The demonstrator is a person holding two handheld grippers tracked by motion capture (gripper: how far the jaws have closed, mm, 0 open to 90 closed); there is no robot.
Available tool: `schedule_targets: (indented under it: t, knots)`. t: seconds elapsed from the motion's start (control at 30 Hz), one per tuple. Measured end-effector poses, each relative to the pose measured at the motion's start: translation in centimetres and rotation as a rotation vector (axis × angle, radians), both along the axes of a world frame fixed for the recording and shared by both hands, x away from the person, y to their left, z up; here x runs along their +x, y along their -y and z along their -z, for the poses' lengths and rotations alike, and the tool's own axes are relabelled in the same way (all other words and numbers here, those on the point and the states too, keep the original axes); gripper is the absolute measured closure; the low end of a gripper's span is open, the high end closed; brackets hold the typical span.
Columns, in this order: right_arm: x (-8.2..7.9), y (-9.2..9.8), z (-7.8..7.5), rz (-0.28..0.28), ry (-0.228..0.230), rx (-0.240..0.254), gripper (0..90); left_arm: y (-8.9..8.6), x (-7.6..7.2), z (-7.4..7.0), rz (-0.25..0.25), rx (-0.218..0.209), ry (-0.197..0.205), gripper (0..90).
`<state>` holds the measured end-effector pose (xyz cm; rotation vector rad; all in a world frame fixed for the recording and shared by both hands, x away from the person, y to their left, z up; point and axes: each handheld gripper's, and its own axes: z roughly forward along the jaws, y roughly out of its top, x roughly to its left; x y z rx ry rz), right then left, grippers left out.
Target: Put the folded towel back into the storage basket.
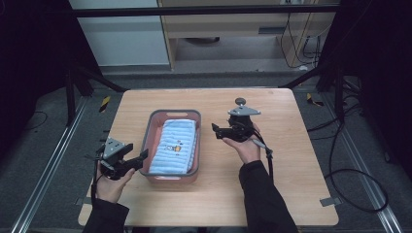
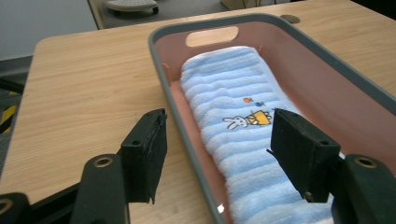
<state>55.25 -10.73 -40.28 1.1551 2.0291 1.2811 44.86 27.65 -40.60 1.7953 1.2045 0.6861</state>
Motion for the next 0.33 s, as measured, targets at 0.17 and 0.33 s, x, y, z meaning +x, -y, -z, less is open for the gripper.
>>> schedule_targets:
  t: [0.17, 0.33]
  knots:
    - [-1.2, 2.7, 0.8, 0.027, -0.011, -0.004, 16.1, -1.4, 0.0, 0.0, -0.031, -0.020, 0.003, 33.1]
    - [-2.7, 5.4, 1.8, 0.057, -0.013, -0.024, 15.3, -2.5, 0.2, 0.2, -0.058, -0.024, 0.001, 31.3]
